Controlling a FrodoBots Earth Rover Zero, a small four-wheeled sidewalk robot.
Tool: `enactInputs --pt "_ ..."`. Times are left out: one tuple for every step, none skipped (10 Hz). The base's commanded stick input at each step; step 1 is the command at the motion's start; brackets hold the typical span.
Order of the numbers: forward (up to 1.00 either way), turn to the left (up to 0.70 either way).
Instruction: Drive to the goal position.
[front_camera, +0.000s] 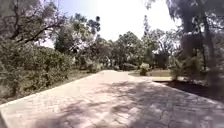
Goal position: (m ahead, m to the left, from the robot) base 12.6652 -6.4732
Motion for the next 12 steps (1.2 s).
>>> enactInputs --pt "0.30 0.00" --pt "0.30 0.00" --pt "0.30 0.00" --pt "0.30 0.00" --pt "0.30 0.00" --pt "0.30 0.00" --pt "0.30 0.00" --pt "0.30 0.00" --pt "0.30 0.00" --pt "0.30 0.00" --pt "0.30 0.00" --pt "0.30 0.00"
